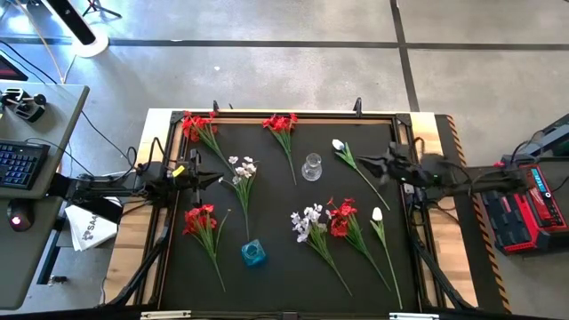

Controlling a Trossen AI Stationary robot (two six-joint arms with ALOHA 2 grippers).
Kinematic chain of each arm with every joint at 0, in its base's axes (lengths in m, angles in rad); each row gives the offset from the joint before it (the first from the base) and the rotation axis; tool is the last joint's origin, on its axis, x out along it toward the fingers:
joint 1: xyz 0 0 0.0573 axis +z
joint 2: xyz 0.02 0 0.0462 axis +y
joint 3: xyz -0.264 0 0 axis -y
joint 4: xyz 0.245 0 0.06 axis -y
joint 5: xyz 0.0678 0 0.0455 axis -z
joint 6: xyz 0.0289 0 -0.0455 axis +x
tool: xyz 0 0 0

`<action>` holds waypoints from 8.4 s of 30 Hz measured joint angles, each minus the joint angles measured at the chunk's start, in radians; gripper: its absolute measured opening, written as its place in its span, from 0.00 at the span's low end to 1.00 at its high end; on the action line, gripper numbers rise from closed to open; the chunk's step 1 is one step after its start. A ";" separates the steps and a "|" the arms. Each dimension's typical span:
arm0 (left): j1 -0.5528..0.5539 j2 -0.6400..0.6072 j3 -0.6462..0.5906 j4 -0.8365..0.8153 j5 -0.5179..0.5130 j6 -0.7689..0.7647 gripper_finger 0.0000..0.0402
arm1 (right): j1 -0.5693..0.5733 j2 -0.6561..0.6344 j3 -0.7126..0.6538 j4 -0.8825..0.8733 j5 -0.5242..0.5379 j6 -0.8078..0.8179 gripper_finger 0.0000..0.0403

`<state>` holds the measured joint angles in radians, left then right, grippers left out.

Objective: Sort flowers into vase by color
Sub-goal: Put the white tulip into the transparent vase, then put the red flowers into the blue vase

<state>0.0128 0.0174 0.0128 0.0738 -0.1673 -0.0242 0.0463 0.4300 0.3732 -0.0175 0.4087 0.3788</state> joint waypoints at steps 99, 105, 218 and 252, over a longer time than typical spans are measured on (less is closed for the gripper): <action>0.000 0.000 0.000 -0.002 0.027 -0.053 0.00 | -0.040 0.597 0.084 1.038 -0.024 -0.668 0.00; 0.000 0.000 0.000 -0.001 0.027 -0.054 0.00 | -0.067 0.600 0.104 0.986 -0.024 -0.646 0.00; 0.727 1.302 0.492 -0.425 -0.238 -0.690 0.60 | 0.380 1.315 0.295 0.899 0.367 -0.380 0.39; 0.790 1.282 0.491 -0.386 -0.062 -0.463 0.02 | 0.499 1.266 0.295 1.107 0.362 -0.552 0.39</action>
<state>0.8032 1.2993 0.5038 -0.3122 -0.2293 -0.4871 0.5458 1.6961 0.6682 1.0894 0.7704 -0.1728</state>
